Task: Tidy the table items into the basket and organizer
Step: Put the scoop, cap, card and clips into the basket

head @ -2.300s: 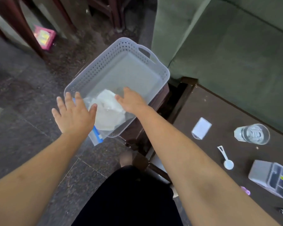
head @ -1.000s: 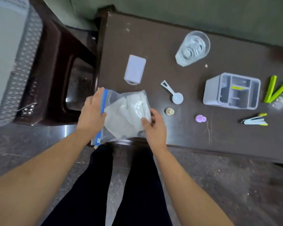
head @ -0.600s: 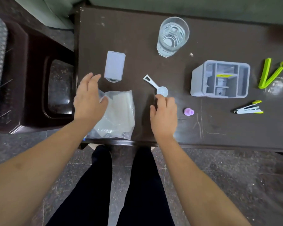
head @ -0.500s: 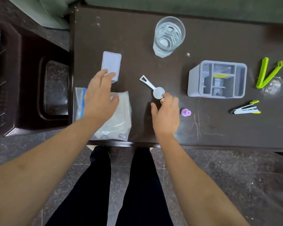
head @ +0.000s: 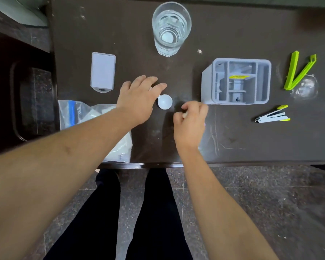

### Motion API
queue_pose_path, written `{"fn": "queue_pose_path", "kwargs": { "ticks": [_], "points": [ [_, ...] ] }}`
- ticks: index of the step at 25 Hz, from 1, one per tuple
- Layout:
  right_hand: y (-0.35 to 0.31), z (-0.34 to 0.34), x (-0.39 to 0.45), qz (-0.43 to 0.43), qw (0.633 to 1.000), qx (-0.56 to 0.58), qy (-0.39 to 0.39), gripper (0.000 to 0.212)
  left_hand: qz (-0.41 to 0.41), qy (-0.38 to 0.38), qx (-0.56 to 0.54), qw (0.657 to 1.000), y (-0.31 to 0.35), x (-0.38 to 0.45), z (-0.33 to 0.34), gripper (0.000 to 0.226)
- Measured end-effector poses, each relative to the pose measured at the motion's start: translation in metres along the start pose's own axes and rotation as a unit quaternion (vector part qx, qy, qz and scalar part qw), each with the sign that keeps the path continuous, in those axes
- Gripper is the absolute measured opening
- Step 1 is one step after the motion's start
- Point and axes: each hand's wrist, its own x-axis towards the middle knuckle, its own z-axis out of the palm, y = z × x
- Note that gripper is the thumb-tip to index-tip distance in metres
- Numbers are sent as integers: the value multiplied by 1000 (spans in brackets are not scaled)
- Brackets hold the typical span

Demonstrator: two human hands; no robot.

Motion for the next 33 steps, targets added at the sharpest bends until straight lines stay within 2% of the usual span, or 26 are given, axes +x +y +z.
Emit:
{"fn": "queue_pose_path", "kwargs": {
  "ticks": [3, 4, 7, 9, 13, 16, 20, 27, 30, 33],
  "points": [
    [20, -21, -4, 45, 994, 40, 96, 24, 8, -24, 62, 998, 5, 11, 5, 58],
    [27, -26, -5, 45, 995, 12, 91, 25, 11, -21, 80, 997, 5, 12, 6, 51],
    [44, -22, -6, 35, 994, -104, -15, 33, 3, -1, 83, 997, 6, 8, 3, 27],
    [41, -16, -7, 40, 992, -111, -35, 27, -26, 24, 66, 997, 7, 2, -8, 19],
    [1, -15, -15, 79, 997, 19, -11, 18, -113, 97, 5, 989, -9, -28, -30, 24],
    [-47, -13, -27, 78, 991, 102, -35, 26, -156, 129, -46, 978, -38, -63, -47, 27],
    [-124, 10, -56, -51, 983, 166, -65, 14, -211, 202, -127, 948, -110, -123, -83, 36],
    [-274, 91, -108, -220, 953, 178, -109, 16, -338, 266, -76, 900, -259, -198, -149, 27],
    [-338, 121, -125, -316, 932, 131, -116, 17, -379, 246, -69, 889, -322, -210, -148, 23],
    [-395, 149, -117, -399, 912, -3, -96, 12, -395, 202, -75, 893, -372, -198, -129, 24]
  ]
}}
